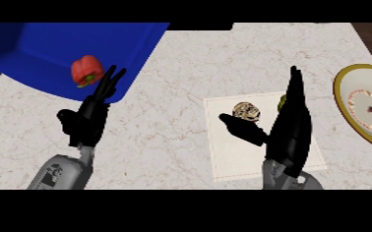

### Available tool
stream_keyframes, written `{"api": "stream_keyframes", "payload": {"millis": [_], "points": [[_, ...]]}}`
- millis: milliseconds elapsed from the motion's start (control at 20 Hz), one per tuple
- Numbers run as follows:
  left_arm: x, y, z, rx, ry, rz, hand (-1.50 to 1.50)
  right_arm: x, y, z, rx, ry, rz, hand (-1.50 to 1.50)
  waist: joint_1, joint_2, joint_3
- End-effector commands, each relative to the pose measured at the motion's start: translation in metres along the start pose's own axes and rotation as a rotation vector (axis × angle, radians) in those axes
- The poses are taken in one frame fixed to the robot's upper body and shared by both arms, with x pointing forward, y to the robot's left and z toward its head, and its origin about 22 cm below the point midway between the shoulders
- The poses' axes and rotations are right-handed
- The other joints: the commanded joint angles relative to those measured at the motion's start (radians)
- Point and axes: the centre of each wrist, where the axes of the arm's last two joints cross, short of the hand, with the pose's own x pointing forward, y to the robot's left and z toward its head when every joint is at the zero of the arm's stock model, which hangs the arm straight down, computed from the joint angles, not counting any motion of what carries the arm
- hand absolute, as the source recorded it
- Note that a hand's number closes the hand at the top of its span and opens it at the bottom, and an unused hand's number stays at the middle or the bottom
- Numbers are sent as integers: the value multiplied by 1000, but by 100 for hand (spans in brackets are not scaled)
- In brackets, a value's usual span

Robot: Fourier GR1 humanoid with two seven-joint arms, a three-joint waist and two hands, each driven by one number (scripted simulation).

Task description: Pick the cupcake from the placemat and place it in the bowl

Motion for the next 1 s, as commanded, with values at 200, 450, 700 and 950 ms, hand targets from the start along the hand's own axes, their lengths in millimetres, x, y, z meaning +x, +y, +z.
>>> {"api": "stream_keyframes", "payload": {"millis": [200,450,700,950], "points": [[-17,5,6,5,-1,-6,0,-2,5,-15,122,212,81,-150,1,4,1],[-7,-4,-6,1,-16,-7,0,-1,6,-12,158,183,43,-150,-1,3,1],[-3,-11,7,20,-11,1,0,-27,13,5,144,137,-27,-150,1,2,2],[-2,-3,17,8,-11,-7,0,-14,-7,12,140,114,-111,-150,2,1,2]]}}
